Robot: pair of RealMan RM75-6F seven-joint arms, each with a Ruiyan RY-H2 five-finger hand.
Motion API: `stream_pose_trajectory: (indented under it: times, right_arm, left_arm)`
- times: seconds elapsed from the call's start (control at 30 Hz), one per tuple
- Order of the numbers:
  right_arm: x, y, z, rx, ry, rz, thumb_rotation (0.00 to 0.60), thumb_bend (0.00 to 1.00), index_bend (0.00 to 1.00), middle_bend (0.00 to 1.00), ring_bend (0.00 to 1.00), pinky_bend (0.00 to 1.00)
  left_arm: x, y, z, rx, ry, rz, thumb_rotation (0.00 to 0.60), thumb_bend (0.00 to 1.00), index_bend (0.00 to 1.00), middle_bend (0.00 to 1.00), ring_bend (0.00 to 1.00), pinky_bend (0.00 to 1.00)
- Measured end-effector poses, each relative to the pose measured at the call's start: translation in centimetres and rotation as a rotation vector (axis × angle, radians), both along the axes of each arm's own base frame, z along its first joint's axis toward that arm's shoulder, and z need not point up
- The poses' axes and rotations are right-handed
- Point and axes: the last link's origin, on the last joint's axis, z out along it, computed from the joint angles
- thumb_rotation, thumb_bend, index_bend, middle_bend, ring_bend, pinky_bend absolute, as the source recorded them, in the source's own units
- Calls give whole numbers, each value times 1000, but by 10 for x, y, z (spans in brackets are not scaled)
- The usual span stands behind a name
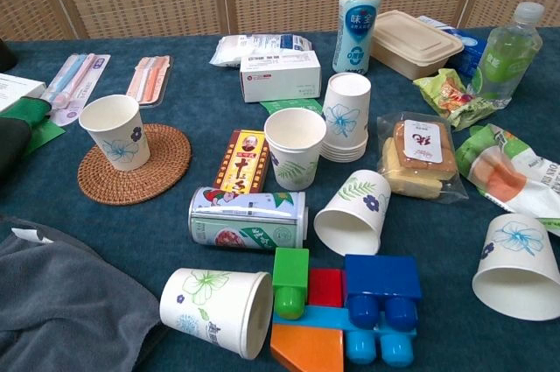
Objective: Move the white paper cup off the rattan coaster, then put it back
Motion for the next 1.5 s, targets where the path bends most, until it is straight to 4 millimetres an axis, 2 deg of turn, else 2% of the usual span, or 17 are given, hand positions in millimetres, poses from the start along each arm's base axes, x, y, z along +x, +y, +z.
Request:
stream_pose_trajectory:
  times: [0.5, 0.73, 0.9, 1.13, 1.5]
  right_arm:
    - [-2, 0, 1, 0, -16, 4, 600, 447, 0, 0, 0, 0]
    - [1, -3, -3, 22, -12, 11, 600, 447, 0, 0, 0, 0]
    - [2, -3, -4, 31, -7, 10, 600, 447, 0, 0, 0, 0]
    - [1, -6, -7, 48, -4, 3, 600, 447, 0, 0, 0, 0]
    - [5, -9, -11, 65, 2, 12, 600, 450, 0, 0, 0, 0]
  left_arm:
    - [6, 3, -1, -34, 11, -1, 600, 511, 0, 0, 0, 0]
    - [0, 9, 0, -105, 27, 47, 600, 467, 0, 0, 0, 0]
    - [-4, 20, 0, -178, 68, 90, 600, 452, 0, 0, 0, 0]
    - [-1, 43, -12, -254, 119, 100, 600, 446, 0, 0, 0, 5]
    - [11, 82, -45, -343, 161, 68, 600, 446, 0, 0, 0, 3]
